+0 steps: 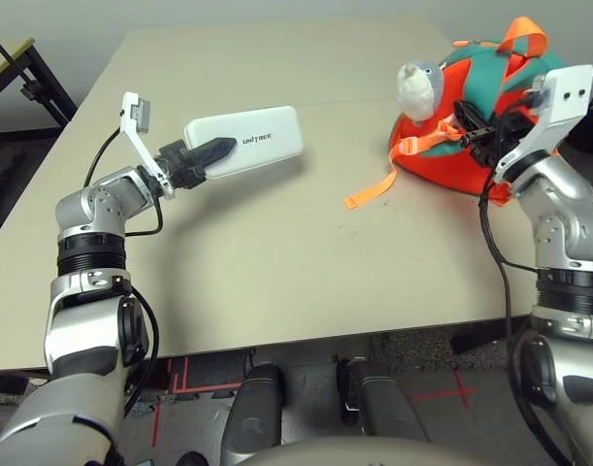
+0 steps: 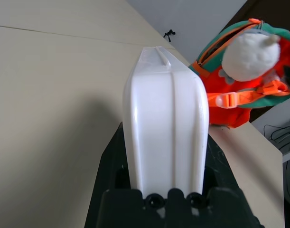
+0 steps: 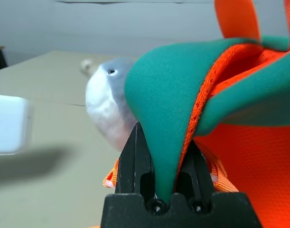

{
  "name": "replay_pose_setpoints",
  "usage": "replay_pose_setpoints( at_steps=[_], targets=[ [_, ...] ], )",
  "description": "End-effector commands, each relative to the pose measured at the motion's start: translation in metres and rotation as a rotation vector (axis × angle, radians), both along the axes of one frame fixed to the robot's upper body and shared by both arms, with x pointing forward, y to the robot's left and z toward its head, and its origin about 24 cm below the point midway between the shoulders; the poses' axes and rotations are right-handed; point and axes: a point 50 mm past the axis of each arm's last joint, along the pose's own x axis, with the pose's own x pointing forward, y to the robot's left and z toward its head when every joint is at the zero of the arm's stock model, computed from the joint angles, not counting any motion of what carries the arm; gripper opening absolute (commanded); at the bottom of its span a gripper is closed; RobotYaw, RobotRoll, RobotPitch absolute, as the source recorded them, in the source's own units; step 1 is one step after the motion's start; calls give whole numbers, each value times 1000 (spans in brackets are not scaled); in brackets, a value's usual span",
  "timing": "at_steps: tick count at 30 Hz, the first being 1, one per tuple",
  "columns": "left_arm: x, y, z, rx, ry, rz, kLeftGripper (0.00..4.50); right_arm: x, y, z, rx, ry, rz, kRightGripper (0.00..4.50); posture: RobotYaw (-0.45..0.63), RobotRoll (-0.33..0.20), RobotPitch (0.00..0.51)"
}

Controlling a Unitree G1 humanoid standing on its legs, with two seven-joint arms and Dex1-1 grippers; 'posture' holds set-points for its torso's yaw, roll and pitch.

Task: Put the pencil case into the backpack and zip it.

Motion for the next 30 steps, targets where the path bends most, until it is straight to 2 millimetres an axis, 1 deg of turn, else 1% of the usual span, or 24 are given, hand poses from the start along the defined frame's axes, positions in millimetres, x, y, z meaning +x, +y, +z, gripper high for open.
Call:
replay_pose_setpoints(
  at_steps=[1,4,6,8,12,16,18,21,24,27,30],
  targets=[
    [3,1,12,15,-47,-13,1307,-20,22,21,-21,-92,155,122,97,0,96],
    [4,4,18,24,-64,-1,1307,-29,30,16,1,-67,195,122,101,0,91],
    [5,10,29,27,-97,20,1307,-40,39,11,53,-42,249,122,94,0,90],
    [5,13,37,35,-125,16,1307,-49,44,0,59,6,297,122,94,0,90],
    [-1,11,52,78,-170,-67,1307,-57,42,-26,22,115,319,122,88,0,87],
    [-2,10,69,94,-211,-101,1307,-68,43,-40,15,178,385,122,85,0,86],
    [-2,5,79,114,-236,-136,1307,-70,42,-46,-5,204,390,122,86,0,87],
    [3,-8,85,178,-270,-204,1307,-68,42,-47,-7,210,390,122,86,0,86],
    [9,-22,88,213,-302,-278,1307,-67,41,-47,-11,209,391,122,79,0,87],
    [13,-38,87,288,-333,-364,1307,-66,41,-47,-21,208,396,122,74,0,86],
    [19,-48,87,340,-364,-411,1307,-66,40,-46,-27,204,398,122,66,0,86]
  ],
)
